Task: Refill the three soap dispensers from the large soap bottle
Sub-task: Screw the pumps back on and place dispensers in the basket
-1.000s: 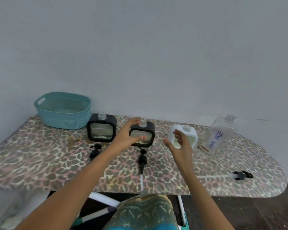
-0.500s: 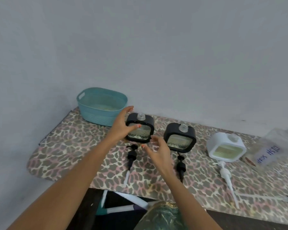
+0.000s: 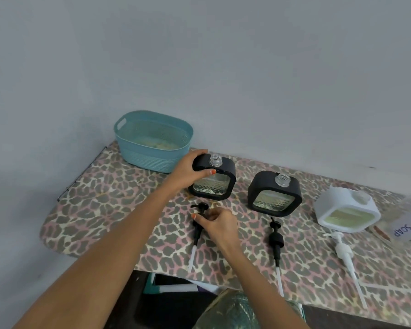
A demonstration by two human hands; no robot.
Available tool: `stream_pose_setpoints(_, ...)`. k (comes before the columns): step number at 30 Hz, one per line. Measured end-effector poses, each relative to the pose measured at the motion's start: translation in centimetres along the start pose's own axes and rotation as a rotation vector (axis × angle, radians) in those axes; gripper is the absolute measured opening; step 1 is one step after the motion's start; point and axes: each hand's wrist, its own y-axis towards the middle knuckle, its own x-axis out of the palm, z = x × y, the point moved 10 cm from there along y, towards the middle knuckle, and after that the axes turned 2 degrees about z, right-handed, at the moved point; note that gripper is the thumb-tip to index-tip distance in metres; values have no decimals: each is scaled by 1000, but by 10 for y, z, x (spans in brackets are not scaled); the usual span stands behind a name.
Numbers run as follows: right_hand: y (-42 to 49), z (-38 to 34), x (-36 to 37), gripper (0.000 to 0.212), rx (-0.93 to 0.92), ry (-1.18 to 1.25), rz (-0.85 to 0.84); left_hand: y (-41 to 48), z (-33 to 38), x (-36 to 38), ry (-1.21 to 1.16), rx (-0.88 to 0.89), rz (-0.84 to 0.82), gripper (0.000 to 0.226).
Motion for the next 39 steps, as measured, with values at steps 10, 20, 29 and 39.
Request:
stream_pose_setpoints(10, -2, -9, -19, 25, 57, 117, -44, 3, -3, -3, -33, -35, -12, 59)
stream_pose_setpoints(20, 24, -93, -131, 28, -190, 321, 232, 5, -2, -3, -27, -44, -24, 57)
stream_pose_setpoints(29, 51, -157, -164, 25, -441, 418, 421, 5, -5, -3, -41, -66, -12, 61)
stream_pose_setpoints(39, 59, -138, -114, 29, -488, 305, 316, 5, -6, -5, -36, -53, 18, 63)
